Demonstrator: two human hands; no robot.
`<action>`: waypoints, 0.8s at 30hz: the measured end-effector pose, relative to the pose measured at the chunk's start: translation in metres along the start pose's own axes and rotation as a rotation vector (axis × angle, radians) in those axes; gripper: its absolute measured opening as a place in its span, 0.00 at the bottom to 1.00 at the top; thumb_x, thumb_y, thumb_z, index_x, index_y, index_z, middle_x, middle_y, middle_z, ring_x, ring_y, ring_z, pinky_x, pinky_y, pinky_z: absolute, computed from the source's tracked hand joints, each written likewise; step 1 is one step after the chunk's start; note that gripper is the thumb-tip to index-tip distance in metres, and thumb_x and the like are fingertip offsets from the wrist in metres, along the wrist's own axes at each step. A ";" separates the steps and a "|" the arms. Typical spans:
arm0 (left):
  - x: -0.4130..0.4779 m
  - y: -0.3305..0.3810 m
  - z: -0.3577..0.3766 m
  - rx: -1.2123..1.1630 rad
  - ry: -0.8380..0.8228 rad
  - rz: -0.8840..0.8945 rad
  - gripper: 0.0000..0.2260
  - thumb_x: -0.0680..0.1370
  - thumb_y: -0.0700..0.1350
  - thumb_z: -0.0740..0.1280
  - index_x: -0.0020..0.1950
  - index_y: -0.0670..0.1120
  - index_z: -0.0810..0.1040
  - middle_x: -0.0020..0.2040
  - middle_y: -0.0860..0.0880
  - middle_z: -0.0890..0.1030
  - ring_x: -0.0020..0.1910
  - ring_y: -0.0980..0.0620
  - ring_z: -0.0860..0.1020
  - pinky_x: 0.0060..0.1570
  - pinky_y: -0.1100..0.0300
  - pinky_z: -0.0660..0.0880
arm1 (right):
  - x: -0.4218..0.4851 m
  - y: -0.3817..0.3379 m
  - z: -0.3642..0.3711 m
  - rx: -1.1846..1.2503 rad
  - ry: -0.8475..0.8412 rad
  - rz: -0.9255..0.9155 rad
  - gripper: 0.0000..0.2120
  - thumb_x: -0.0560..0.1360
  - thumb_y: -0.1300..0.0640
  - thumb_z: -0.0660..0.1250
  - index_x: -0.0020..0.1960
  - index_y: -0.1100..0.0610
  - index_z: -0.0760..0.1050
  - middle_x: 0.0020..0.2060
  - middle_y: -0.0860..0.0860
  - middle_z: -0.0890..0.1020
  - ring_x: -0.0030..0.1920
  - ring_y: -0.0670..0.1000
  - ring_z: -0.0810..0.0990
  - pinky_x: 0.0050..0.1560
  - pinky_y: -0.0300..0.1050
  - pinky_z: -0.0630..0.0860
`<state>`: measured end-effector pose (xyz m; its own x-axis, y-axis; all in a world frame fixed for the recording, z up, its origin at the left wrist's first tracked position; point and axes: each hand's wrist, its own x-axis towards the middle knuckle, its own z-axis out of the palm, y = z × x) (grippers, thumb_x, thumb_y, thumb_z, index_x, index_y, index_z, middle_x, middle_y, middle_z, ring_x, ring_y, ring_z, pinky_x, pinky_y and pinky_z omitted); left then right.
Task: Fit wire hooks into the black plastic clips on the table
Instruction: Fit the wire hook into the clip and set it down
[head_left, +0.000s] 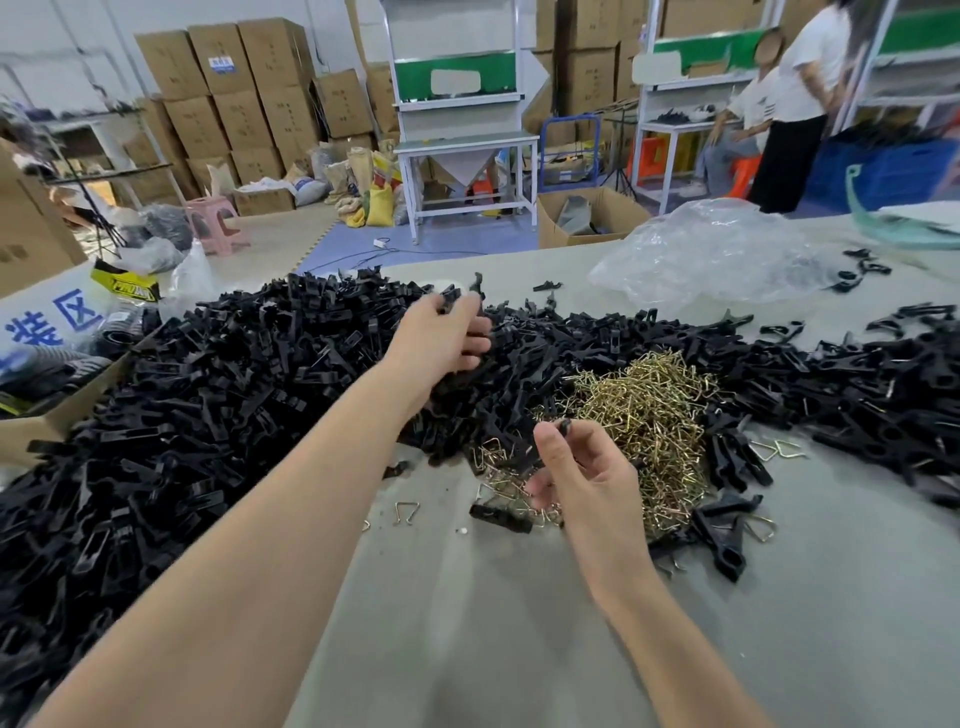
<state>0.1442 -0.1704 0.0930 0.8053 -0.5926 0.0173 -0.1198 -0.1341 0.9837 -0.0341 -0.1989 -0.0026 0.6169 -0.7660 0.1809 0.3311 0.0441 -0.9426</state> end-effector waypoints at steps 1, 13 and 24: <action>0.006 0.000 0.001 0.081 0.033 0.015 0.19 0.83 0.47 0.61 0.74 0.43 0.67 0.48 0.45 0.84 0.38 0.52 0.79 0.37 0.57 0.79 | 0.000 0.000 -0.001 0.006 0.002 0.003 0.13 0.72 0.44 0.72 0.47 0.54 0.78 0.33 0.45 0.79 0.31 0.47 0.78 0.31 0.39 0.76; -0.060 -0.074 0.026 0.792 0.098 0.100 0.11 0.81 0.52 0.64 0.60 0.48 0.70 0.56 0.48 0.78 0.53 0.45 0.78 0.54 0.48 0.76 | -0.001 0.002 0.001 0.001 0.004 -0.027 0.08 0.72 0.41 0.71 0.47 0.43 0.79 0.39 0.44 0.83 0.33 0.44 0.80 0.32 0.36 0.76; -0.097 -0.084 -0.010 -0.068 0.171 0.130 0.16 0.81 0.33 0.60 0.59 0.53 0.75 0.44 0.45 0.81 0.36 0.50 0.81 0.37 0.60 0.80 | -0.002 0.004 0.002 -0.054 -0.096 0.047 0.12 0.71 0.43 0.70 0.51 0.46 0.82 0.35 0.42 0.83 0.33 0.45 0.80 0.35 0.35 0.77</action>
<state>0.0817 -0.0940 0.0105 0.8733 -0.4571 0.1687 -0.1940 -0.0085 0.9810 -0.0325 -0.1954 -0.0062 0.6973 -0.6987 0.1601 0.2633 0.0419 -0.9638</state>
